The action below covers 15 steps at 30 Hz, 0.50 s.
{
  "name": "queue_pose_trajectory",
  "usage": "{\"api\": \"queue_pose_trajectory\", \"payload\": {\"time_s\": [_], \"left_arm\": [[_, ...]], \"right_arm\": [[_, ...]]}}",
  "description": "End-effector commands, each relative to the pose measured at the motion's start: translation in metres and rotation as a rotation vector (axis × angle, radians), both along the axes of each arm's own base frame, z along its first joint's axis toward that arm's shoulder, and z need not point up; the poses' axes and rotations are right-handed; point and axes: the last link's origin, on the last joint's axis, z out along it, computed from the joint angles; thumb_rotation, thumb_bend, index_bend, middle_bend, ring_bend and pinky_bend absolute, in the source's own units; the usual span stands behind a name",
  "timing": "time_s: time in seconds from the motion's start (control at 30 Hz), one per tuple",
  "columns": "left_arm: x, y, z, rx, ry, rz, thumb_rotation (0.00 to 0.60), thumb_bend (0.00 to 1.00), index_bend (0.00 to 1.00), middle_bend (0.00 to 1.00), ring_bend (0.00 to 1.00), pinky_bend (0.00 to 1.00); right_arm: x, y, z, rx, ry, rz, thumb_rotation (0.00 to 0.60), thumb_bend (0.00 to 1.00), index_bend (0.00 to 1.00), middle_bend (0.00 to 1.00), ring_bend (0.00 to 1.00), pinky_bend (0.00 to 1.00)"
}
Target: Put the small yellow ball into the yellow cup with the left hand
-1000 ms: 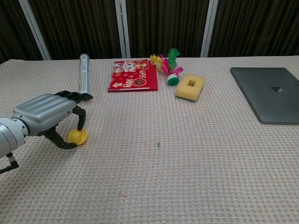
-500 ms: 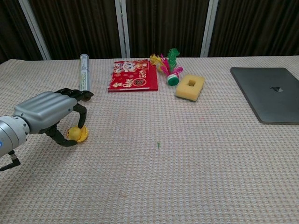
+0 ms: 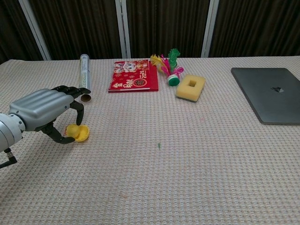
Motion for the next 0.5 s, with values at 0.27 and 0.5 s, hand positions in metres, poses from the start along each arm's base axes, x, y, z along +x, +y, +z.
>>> {"api": "queue_pose_trajectory", "payload": {"time_s": [0.27,0.5], "left_arm": [[0.0015,0.0028,-0.0044,0.002,-0.007,0.001,0.6,0.23,0.49,0.0,0.0,0.01],[0.0059,0.0055,-0.0069,0.002,-0.013,-0.01,0.6,0.23,0.49,0.0,0.0,0.01]], "right_arm": [[-0.0002,-0.0001,0.0,0.001,-0.001,-0.001,0.6,0.0,0.2,0.0,0.0,0.0],[-0.0001,0.0001,0.0,0.001,-0.002,-0.002,0.6,0.0,0.2,0.0,0.0,0.0]]}}
